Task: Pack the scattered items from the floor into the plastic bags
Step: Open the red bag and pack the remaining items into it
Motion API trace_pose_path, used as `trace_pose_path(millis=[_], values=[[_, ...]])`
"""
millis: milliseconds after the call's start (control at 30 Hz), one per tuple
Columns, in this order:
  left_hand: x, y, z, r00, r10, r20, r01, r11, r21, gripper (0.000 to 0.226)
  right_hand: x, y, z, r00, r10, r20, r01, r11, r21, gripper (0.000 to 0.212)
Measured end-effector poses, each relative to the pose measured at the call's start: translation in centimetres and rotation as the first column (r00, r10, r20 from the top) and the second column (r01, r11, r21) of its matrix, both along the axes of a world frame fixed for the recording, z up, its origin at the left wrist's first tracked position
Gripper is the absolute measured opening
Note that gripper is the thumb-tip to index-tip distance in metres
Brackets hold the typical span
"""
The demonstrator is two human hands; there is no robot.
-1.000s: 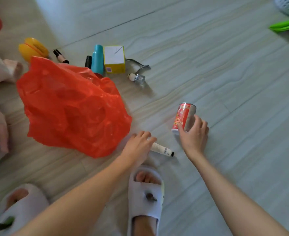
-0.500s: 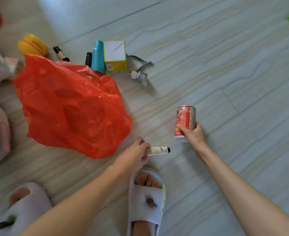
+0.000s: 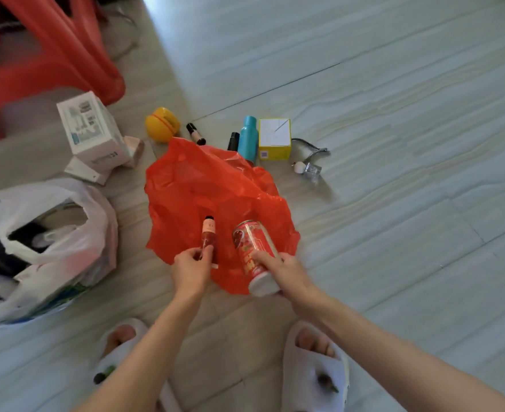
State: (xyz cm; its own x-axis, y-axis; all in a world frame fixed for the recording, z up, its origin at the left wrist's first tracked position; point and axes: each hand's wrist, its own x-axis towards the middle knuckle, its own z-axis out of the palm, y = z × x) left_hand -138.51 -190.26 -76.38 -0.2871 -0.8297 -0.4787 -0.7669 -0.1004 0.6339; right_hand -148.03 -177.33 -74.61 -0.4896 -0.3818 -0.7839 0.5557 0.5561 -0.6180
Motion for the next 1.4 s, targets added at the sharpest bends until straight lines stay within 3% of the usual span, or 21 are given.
trace_pose_path(millis=[67, 133, 233, 400, 500, 600, 700, 800, 933, 1033, 1133, 1300, 1400], values=[[-0.8, -0.8, -0.3, 1.000, -0.014, 0.024, 0.014, 1.000, -0.009, 0.026, 0.4, -3.3, -2.0, 0.996, -0.061, 0.063, 0.060, 0.998, 0.021, 0.062], [-1.7, -1.5, -0.3, 0.997, -0.035, 0.064, 0.038, 0.998, -0.058, 0.022, 0.2, -5.9, -3.6, 0.989, -0.122, 0.083, 0.124, 0.992, -0.025, 0.055], [-2.5, -2.0, -0.9, 0.995, -0.059, 0.079, 0.065, 0.995, -0.076, 0.026, -0.2, -7.9, -5.4, 0.988, -0.155, -0.008, 0.153, 0.978, -0.143, 0.065], [-1.9, -1.7, -1.8, 0.985, -0.173, 0.026, 0.173, 0.985, -0.024, 0.031, 0.0, -7.5, -6.0, 0.978, 0.023, -0.207, -0.028, 0.999, -0.024, 0.069], [-1.1, -1.1, -1.2, 0.968, -0.249, 0.040, 0.252, 0.963, -0.091, 0.030, 0.8, -7.0, -4.6, 0.968, 0.123, -0.217, -0.133, 0.990, -0.036, 0.062], [-0.6, -1.0, 0.2, 0.938, -0.343, -0.041, 0.324, 0.915, -0.240, 0.028, 0.8, -5.5, -1.6, 0.929, 0.219, -0.298, -0.245, 0.968, -0.051, 0.044], [-1.5, -0.9, 2.3, 0.850, -0.518, -0.096, 0.447, 0.806, -0.388, 0.033, -0.8, -3.4, 1.6, 0.855, 0.121, -0.505, -0.189, 0.978, -0.086, 0.024], [-3.9, -1.2, 4.7, 0.738, -0.674, -0.032, 0.555, 0.634, -0.539, 0.035, -4.6, -2.2, 3.3, 0.752, 0.014, -0.659, -0.101, 0.991, -0.094, 0.017], [-10.1, -2.9, 5.9, 0.599, -0.780, 0.181, 0.657, 0.350, -0.668, 0.034, -11.7, -1.6, 1.6, 0.550, 0.154, -0.821, -0.090, 0.988, 0.125, 0.025], [-15.5, -4.6, 5.2, 0.536, -0.793, 0.290, 0.731, 0.264, -0.630, 0.038, -16.5, -1.5, -1.8, 0.436, 0.415, -0.798, -0.155, 0.909, 0.388, 0.039], [-20.0, -6.1, 3.5, 0.442, -0.808, 0.390, 0.847, 0.232, -0.478, 0.050, -20.2, -2.1, -4.5, 0.319, 0.611, -0.724, -0.256, 0.791, 0.555, 0.058], [-25.2, -8.5, 0.0, 0.267, -0.779, 0.568, 0.958, 0.152, -0.242, 0.076, -24.9, -4.7, -7.1, 0.185, 0.825, -0.534, -0.424, 0.557, 0.714, 0.099], [-26.6, -9.5, -1.4, 0.245, -0.790, 0.562, 0.968, 0.172, -0.181, 0.083, -26.7, -5.7, -8.2, 0.190, 0.853, -0.486, -0.494, 0.511, 0.703, 0.106]])
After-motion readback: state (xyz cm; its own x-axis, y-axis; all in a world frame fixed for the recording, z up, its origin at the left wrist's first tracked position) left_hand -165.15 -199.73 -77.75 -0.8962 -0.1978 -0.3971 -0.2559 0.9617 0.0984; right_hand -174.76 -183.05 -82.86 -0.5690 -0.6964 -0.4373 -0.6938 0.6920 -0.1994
